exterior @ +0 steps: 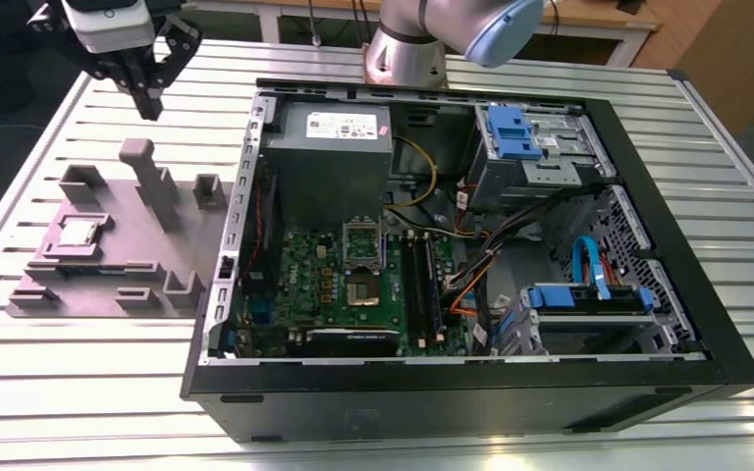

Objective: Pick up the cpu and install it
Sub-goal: 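Reach for the cpu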

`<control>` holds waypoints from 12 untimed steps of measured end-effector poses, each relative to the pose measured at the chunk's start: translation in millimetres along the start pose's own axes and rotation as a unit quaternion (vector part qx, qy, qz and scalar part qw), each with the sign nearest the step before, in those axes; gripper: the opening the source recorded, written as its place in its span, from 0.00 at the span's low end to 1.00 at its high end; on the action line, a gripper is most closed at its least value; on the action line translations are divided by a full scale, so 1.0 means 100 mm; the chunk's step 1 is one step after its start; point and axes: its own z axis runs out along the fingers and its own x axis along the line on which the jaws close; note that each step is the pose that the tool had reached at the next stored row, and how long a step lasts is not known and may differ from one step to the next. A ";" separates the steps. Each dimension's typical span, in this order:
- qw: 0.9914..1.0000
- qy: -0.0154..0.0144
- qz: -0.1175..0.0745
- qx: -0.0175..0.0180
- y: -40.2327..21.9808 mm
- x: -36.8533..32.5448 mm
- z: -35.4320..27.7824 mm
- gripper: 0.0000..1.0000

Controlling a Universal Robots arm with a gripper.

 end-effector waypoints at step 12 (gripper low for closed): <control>1.000 0.000 0.000 0.000 -0.003 0.039 0.001 0.10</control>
